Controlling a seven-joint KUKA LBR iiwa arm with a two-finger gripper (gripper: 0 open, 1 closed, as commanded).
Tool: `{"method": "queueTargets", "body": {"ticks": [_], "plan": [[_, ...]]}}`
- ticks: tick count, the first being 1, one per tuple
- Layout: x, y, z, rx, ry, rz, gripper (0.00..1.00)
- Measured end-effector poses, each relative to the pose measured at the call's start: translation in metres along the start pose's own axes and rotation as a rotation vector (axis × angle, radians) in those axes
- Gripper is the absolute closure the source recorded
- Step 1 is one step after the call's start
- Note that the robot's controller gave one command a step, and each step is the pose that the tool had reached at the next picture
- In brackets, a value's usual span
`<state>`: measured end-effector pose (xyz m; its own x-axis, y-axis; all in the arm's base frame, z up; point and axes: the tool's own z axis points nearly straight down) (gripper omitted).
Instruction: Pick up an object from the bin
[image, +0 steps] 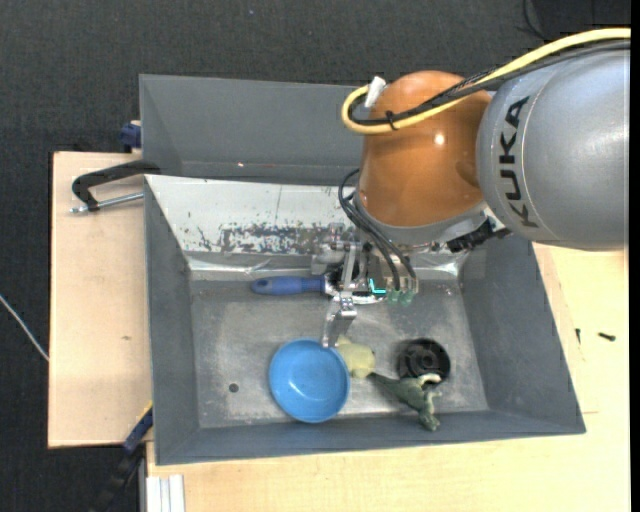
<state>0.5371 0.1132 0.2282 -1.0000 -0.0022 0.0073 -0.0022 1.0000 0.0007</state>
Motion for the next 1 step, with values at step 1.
{"method": "queueTargets", "body": {"ticks": [1], "plan": [[0.0093,-0.0527,0.1446,0.002,0.0,-0.241,0.0]]}}
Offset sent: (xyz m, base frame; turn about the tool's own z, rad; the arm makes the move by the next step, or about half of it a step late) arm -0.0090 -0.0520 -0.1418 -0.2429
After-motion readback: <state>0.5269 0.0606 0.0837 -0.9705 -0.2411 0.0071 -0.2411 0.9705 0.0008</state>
